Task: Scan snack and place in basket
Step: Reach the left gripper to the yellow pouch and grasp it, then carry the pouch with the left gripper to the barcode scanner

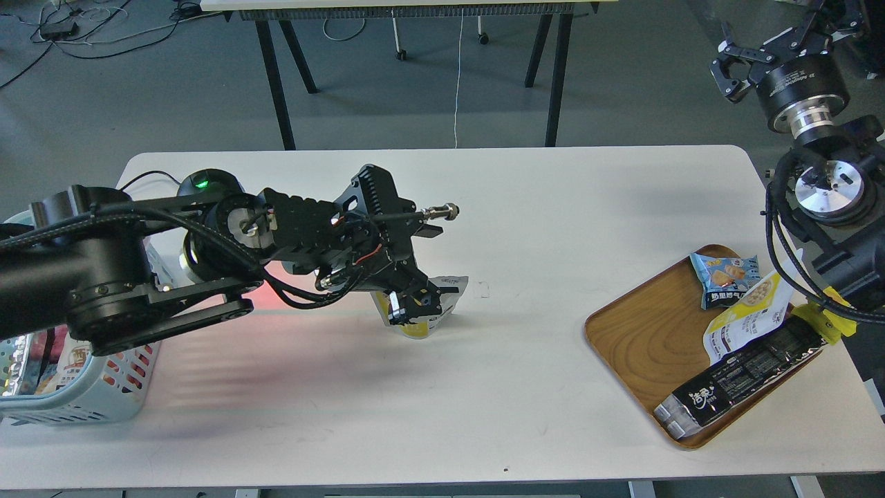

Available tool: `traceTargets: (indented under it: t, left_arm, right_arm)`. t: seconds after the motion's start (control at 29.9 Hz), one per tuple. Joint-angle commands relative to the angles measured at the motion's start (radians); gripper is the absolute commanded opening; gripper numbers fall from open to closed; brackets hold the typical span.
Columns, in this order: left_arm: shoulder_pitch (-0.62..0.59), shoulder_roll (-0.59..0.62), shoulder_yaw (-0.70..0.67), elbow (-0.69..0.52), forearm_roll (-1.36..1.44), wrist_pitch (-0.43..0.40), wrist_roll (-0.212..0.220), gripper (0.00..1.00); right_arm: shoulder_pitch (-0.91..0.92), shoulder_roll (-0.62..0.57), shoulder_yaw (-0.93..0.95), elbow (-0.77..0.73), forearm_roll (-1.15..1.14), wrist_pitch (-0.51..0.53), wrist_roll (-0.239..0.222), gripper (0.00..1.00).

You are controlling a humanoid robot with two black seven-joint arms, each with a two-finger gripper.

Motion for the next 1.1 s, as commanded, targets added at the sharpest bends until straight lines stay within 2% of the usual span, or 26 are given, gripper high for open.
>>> traceTargets:
  t: [0.0, 0.07, 0.23, 0.3, 0.63, 0.77, 0.97, 1.07]
  left_arm:
    - [0.018, 0.003, 0.003, 0.008, 0.000, 0.000, -0.031, 0.82]
    - [0.029, 0.002, 0.001, 0.019, 0.000, 0.000, -0.031, 0.74]
    - [0.036, -0.012, 0.000, 0.034, 0.000, 0.000, -0.031, 0.45]
    - [0.036, -0.014, -0.002, 0.042, 0.000, 0.000, -0.033, 0.42]
    - [0.036, -0.014, -0.007, 0.086, 0.000, 0.000, -0.036, 0.07]
    - [0.033, -0.011, -0.005, 0.086, 0.000, 0.000, -0.037, 0.01]
    - [0.032, 0.005, -0.017, 0.054, 0.000, 0.000, -0.042, 0.00]
    - [0.032, 0.037, -0.048, 0.004, 0.000, 0.000, -0.082, 0.00]
  right_arm:
    - [0.000, -0.008, -0.004, 0.000, -0.002, 0.000, -0.004, 0.99]
    - [-0.001, -0.008, -0.005, 0.000, -0.002, 0.000, -0.004, 0.99]
    - [-0.012, -0.006, -0.007, -0.005, -0.003, 0.000, -0.005, 0.99]
    - [-0.015, -0.006, -0.007, -0.005, -0.003, 0.000, -0.005, 0.99]
    - [-0.005, -0.005, -0.007, -0.005, -0.005, -0.001, -0.004, 0.99]
    - [-0.003, -0.005, -0.007, -0.005, -0.006, -0.003, -0.004, 0.99]
    - [-0.001, -0.014, -0.007, -0.006, -0.006, -0.003, -0.004, 0.99]
    - [0.003, -0.022, -0.007, -0.005, -0.006, -0.003, -0.005, 0.99]
